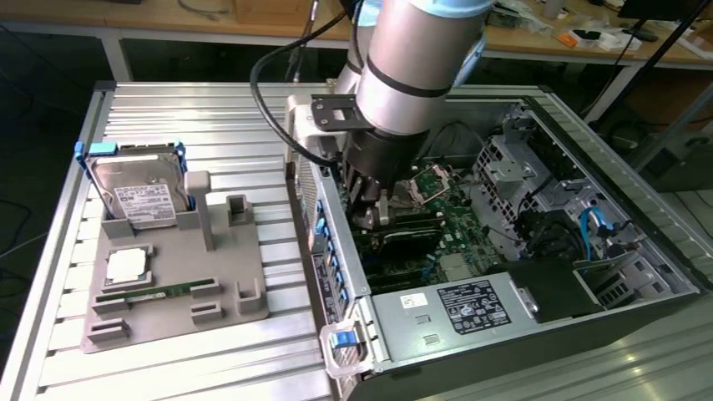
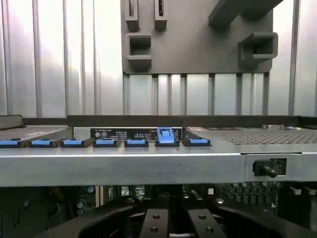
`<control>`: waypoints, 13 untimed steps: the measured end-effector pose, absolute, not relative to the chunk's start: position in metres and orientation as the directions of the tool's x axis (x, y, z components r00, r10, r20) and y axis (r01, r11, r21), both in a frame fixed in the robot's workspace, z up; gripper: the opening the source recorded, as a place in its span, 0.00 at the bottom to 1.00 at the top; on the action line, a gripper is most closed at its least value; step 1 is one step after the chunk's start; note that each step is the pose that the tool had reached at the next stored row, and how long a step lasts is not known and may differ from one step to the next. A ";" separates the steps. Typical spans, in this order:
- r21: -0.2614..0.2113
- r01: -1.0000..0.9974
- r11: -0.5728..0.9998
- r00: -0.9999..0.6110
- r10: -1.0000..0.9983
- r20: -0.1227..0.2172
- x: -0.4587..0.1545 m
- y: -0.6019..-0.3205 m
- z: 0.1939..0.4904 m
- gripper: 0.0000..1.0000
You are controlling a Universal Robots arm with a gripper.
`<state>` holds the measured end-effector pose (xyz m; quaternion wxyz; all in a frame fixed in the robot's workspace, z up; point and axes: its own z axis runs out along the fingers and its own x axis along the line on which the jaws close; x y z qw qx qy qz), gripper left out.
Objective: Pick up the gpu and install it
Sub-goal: 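Press down on the gpu until it lock into place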
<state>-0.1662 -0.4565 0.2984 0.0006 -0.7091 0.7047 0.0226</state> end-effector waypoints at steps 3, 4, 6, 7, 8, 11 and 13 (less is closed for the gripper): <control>0.135 -0.991 -0.007 0.002 -0.999 -0.033 -0.151 -0.456 0.298 0.11; 0.144 -0.990 -0.007 0.002 -0.999 -0.034 -0.149 -0.456 0.298 0.11; 0.163 -0.987 -0.007 0.001 -0.999 -0.034 -0.146 -0.456 0.298 0.11; 0.171 -0.985 -0.007 0.001 -0.999 -0.034 -0.144 -0.456 0.298 0.11; 0.181 -0.983 -0.007 0.001 -0.999 -0.034 -0.143 -0.456 0.298 0.11; 0.211 -0.977 -0.007 0.000 -0.999 -0.034 -0.138 -0.456 0.298 0.11; 0.229 -0.973 -0.007 -0.001 -0.999 -0.034 -0.135 -0.456 0.298 0.11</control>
